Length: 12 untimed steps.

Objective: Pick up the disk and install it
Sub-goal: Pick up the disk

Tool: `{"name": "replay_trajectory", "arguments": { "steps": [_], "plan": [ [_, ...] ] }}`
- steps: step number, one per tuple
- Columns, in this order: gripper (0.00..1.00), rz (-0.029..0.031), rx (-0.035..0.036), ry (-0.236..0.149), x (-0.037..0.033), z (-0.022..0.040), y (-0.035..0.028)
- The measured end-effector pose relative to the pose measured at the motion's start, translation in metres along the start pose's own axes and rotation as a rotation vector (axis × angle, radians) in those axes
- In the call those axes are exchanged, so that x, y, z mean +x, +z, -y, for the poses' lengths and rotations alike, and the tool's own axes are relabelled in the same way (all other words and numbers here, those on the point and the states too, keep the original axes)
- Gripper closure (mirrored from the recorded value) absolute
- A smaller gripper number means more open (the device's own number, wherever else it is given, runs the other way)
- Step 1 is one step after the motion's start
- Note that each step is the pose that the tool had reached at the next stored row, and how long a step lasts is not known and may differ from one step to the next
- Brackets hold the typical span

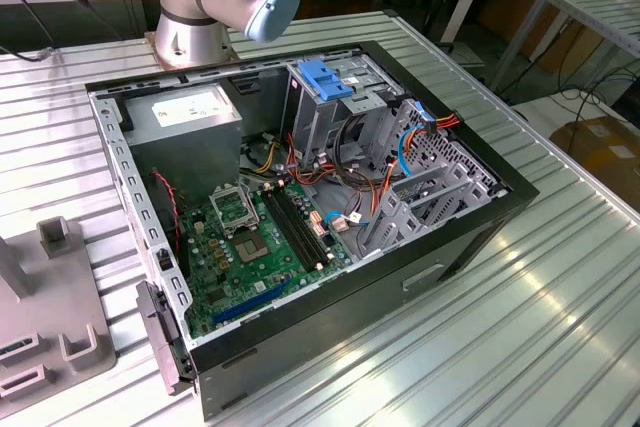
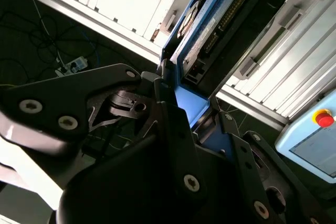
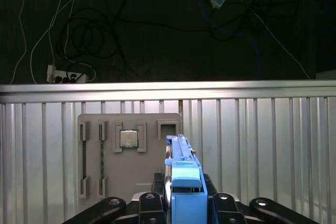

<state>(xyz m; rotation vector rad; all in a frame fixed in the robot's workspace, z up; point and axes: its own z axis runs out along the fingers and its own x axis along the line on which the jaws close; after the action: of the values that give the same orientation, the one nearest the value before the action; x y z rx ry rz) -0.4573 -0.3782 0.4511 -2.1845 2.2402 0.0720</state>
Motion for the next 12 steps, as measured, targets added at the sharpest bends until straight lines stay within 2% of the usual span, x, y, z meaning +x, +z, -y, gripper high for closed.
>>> {"name": "replay_trajectory", "arguments": {
  "steps": [8, 9, 12],
  "plan": [
    [0.63, 0.0, 0.0, 0.0, 0.0, 0.0, -0.0001],
    [0.63, -0.0001, -0.0002, 0.0, 0.0, -0.0001, -0.0012],
    [0.63, 0.0, 0.0, 0.0, -0.0005, -0.0003, -0.0122]
  ]
}}
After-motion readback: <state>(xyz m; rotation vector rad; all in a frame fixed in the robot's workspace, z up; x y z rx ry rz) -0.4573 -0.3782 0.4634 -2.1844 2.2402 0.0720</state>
